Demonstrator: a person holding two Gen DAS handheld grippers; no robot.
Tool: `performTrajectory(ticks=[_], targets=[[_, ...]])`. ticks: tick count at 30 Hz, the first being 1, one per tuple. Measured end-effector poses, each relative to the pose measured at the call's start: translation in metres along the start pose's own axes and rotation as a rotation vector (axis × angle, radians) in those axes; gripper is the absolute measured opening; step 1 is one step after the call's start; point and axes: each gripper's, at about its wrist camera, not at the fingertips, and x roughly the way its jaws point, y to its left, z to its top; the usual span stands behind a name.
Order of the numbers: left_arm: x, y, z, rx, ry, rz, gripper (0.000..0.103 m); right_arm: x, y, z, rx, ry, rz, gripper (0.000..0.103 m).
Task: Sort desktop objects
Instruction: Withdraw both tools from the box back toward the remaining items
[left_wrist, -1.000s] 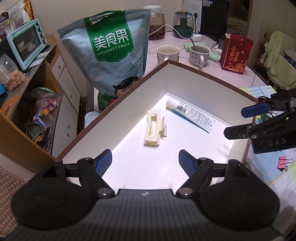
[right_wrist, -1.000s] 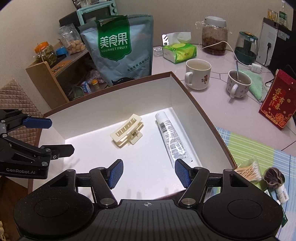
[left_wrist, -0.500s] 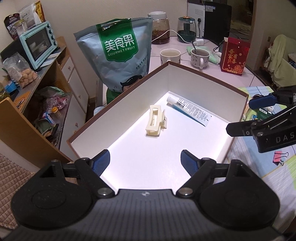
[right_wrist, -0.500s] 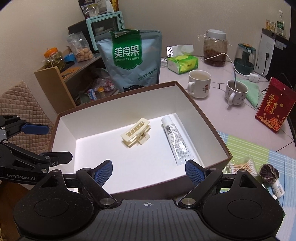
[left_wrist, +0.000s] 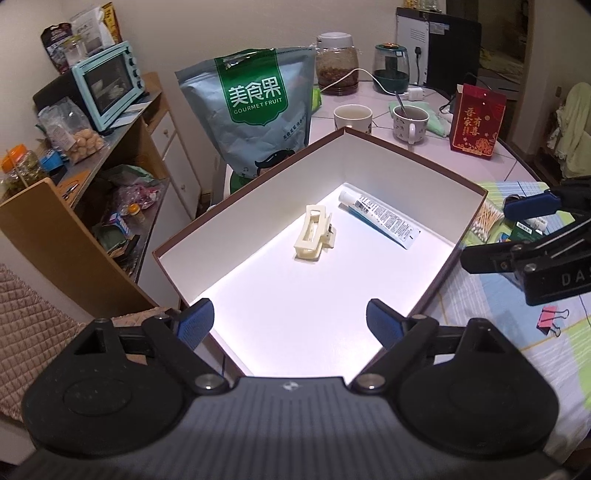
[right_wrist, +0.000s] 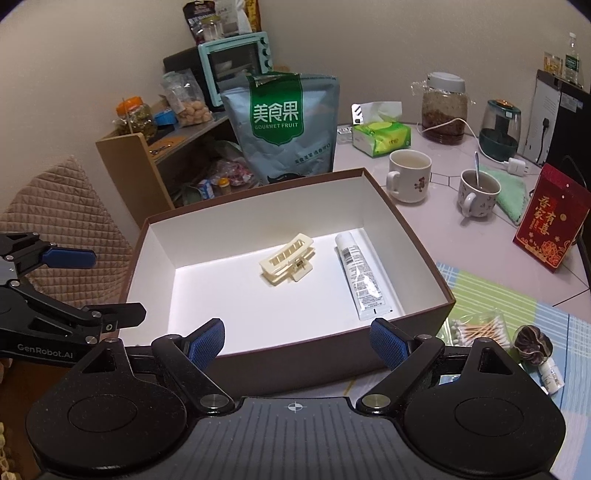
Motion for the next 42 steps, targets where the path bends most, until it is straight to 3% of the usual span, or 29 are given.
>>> performTrajectory(ticks=[10, 21, 34, 42], targets=[[-0.019, -0.032, -0.002, -0.042, -0.010, 0.039, 0.088, -0.032, -0.026, -0.006, -0.025, -0.029, 0.045, 0.088], [-0.034, -0.080, -0.003, -0.062, -0.038, 0.046, 0.089, -0.072, -0.081, -0.029, 0.001, -0.049, 0.050, 0.088], [-0.033, -0.139, -0.019, -0.060, -0.044, -0.040, 0.089, -0.114, -0.138, -0.078, 0.068, -0.040, 0.045, 0.088], [-0.018, -0.176, -0.030, -0.006, -0.034, -0.131, 0.089, -0.127, -0.178, -0.112, 0.139, 0.008, -0.011, 0.088]])
